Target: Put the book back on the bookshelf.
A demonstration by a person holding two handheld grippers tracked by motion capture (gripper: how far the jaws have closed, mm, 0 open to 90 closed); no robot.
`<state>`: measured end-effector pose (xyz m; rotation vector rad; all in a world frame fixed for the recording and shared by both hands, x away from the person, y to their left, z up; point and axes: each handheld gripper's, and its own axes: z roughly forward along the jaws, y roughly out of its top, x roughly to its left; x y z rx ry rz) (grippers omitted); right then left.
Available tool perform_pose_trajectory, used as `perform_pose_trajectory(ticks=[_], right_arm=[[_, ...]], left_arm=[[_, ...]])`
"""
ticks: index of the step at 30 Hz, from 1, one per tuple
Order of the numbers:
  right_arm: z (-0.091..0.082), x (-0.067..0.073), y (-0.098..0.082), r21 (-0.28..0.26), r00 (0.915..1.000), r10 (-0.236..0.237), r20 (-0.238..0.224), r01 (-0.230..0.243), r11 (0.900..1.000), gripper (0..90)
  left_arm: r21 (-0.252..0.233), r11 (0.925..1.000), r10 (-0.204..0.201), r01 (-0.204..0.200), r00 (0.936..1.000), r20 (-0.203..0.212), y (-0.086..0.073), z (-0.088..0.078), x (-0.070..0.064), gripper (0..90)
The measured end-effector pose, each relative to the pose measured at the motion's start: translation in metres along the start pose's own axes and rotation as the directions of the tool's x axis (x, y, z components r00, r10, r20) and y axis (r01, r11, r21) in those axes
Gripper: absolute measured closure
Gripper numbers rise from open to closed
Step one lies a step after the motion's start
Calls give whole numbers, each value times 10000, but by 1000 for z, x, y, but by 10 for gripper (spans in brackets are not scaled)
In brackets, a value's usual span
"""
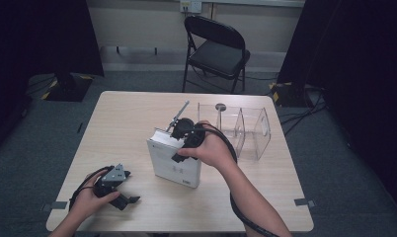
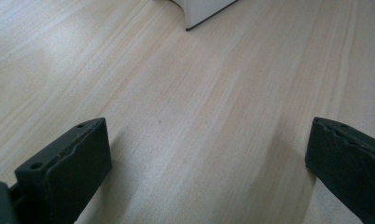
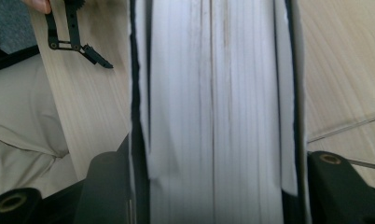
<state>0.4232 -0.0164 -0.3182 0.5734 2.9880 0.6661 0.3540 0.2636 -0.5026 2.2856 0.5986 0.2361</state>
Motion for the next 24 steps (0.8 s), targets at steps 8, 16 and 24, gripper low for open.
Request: perform_pose_trajectory(ticks=[8, 16, 24], right_arm=[[8, 0, 2, 138, 9998, -65, 161, 63, 9999, 449], [11, 4, 4, 749, 9978, -497, 440, 464, 9961, 437], [11, 4, 4, 781, 9978, -530, 408, 497, 9957, 494]], left_arm=[[6, 10000, 13, -13, 10000, 27, 0, 0, 0, 0], [-10, 10000, 4, -4, 10000, 50, 0, 0, 0, 0], [-8, 10000, 9, -9, 10000, 3, 0, 0, 0, 0]])
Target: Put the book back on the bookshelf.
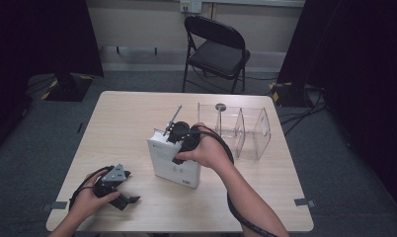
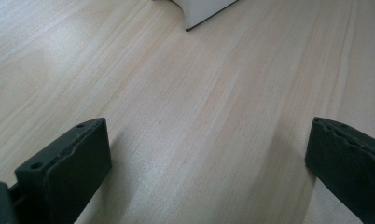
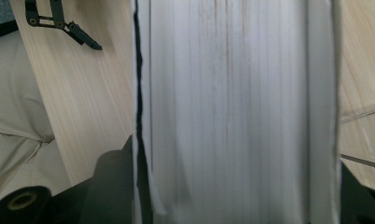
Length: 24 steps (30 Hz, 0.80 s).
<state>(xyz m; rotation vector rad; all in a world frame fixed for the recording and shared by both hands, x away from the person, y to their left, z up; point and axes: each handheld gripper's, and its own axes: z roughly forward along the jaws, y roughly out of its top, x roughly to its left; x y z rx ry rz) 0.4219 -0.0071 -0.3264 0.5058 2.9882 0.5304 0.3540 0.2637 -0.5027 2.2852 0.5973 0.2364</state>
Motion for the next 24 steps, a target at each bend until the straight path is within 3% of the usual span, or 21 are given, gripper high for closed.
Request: perform_pose_trajectory(ticks=[8, 14, 24], right_arm=[[-2, 2, 0, 17, 9993, 332, 159, -333, 9994, 513], [-4, 0, -2, 20, 9991, 414, 17, -414, 9991, 521], [-16, -2, -12, 126, 9988, 476, 151, -478, 9988, 523]], left_arm=[[-7, 10000, 19, -19, 10000, 31, 0, 0, 0, 0], [2, 10000, 19, -19, 10000, 24, 0, 0, 0, 0], [1, 10000, 19, -19, 10000, 30, 0, 0, 0, 0]])
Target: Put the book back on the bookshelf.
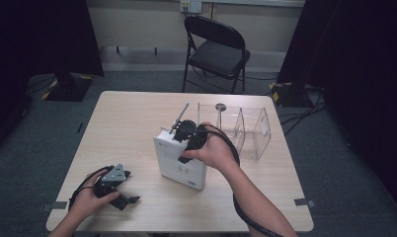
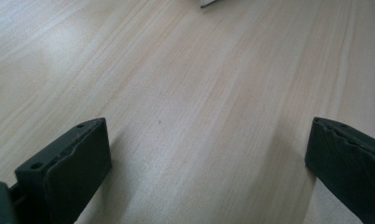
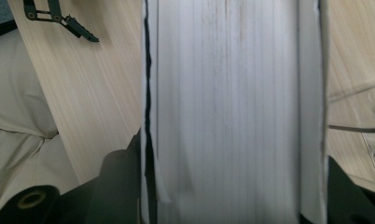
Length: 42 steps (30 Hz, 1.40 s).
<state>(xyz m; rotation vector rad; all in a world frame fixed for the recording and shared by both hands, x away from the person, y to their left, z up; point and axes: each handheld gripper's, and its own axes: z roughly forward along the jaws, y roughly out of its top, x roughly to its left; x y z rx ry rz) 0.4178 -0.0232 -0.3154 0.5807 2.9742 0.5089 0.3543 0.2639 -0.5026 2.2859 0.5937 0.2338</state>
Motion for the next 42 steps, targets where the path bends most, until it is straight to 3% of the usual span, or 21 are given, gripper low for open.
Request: perform_pose_trajectory(ticks=[12, 42], right_arm=[[-18, -5, -13, -1, 9994, 347, 60, -347, 9994, 523], [-38, -18, -49, 30, 9930, 1133, 330, -1135, 9935, 523]], left_arm=[[-6, 10000, -4, 4, 10000, 2, 0, 0, 0, 0], [1, 10000, 17, -17, 10000, 48, 0, 0, 0, 0]])
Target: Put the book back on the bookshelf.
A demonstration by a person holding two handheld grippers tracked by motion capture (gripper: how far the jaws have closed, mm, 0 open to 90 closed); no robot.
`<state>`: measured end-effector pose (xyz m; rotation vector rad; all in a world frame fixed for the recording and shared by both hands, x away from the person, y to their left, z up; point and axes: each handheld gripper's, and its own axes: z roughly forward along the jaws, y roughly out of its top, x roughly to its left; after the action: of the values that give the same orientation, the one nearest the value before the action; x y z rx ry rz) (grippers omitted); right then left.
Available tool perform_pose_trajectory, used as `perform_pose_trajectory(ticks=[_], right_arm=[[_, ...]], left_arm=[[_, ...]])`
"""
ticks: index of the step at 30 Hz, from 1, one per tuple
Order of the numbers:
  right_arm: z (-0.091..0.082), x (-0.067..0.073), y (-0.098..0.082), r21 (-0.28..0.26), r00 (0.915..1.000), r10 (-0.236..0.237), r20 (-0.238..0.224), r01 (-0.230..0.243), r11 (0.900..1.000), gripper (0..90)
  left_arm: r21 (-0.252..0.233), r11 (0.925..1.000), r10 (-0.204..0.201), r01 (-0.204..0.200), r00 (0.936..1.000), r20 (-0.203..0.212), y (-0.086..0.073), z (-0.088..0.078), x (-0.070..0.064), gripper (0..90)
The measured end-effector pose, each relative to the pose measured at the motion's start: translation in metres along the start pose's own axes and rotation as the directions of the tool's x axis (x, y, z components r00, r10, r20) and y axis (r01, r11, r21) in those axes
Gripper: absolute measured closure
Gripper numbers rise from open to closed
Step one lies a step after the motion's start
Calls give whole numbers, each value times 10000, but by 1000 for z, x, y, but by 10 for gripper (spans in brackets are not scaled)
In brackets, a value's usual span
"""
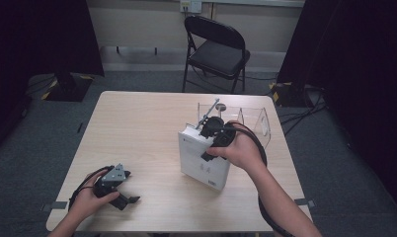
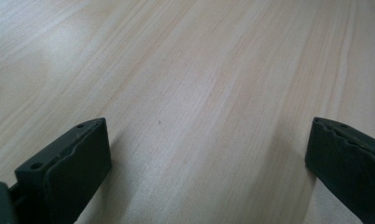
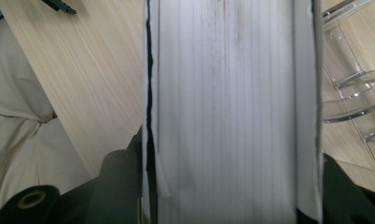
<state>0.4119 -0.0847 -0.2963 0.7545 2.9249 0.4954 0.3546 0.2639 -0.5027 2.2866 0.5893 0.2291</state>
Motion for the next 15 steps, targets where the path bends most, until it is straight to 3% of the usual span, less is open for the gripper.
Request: perform_pose_trajectory(ticks=[15], right_arm=[[-10, -4, -12, -17, 9996, 214, 158, -214, 9998, 523]], left_arm=[[-2, 10000, 16, -16, 10000, 5, 0, 0, 0, 0]])
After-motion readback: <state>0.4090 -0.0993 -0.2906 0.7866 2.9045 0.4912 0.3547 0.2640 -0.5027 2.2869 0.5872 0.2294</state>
